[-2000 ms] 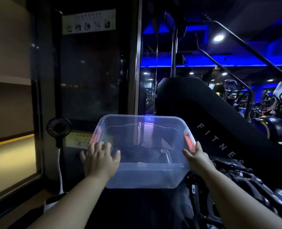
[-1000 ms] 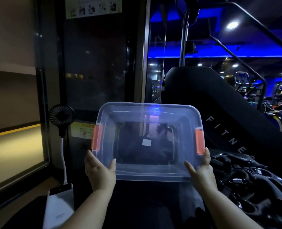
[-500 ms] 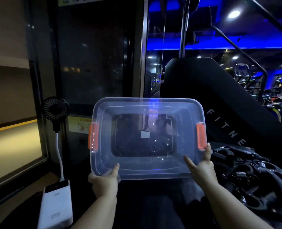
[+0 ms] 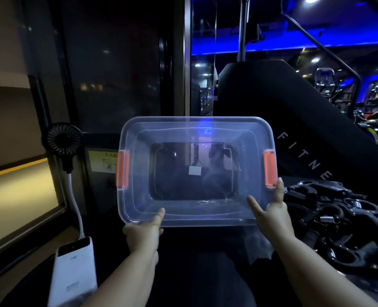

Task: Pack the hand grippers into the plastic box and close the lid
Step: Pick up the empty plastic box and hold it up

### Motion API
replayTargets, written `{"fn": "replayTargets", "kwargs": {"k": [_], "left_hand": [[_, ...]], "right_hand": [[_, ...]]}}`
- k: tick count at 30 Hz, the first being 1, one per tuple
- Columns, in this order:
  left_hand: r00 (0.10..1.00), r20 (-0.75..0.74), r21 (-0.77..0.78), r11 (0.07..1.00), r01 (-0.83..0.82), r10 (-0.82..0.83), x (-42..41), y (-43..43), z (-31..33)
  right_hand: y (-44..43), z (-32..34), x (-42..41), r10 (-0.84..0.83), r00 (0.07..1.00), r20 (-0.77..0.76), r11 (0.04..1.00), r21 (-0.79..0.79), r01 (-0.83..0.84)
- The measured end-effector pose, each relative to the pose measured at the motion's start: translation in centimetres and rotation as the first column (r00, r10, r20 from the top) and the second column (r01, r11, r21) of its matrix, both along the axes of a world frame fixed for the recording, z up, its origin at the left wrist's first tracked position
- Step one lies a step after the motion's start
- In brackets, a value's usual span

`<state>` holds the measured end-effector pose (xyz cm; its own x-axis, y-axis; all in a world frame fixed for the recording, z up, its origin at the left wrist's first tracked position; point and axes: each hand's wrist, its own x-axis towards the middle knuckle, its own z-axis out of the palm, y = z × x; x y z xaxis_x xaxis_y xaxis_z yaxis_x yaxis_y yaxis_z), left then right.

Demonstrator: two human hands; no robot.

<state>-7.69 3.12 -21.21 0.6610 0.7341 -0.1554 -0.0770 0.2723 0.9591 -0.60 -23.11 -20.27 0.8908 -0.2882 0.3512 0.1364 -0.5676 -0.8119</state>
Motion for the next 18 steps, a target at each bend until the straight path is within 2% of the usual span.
{"fn": "replayTargets", "kwargs": {"k": [2,4,9,15,18], "left_hand": [[0.999,0.036,-0.081,0.997,-0.01,0.013,0.1,-0.2,0.1],[0.995,0.089,-0.157,0.986,0.051,-0.037,0.3,-1.5,-0.2],[0.98,0.122,-0.129,0.976,0.175,-0.16,0.7,-3.0,-0.9],[0.927,0.116,-0.244,0.895,0.374,-0.356,0.8,-1.9,-0.6],[0.913,0.096,-0.3,0.863,0.406,-0.396,0.7,-1.8,0.0]], "right_hand": [[0.1,0.0,0.1,-0.004,1.0,0.018,1.0,0.012,0.004],[0.2,-0.1,0.2,-0.003,1.0,0.015,1.0,0.018,0.003],[0.1,-0.3,-0.2,0.013,1.0,-0.004,1.0,0.001,-0.013],[0.2,-0.2,-0.2,-0.009,1.0,-0.004,1.0,-0.026,0.009],[0.1,-0.3,-0.2,-0.011,1.0,0.0,1.0,-0.025,0.011]]}}
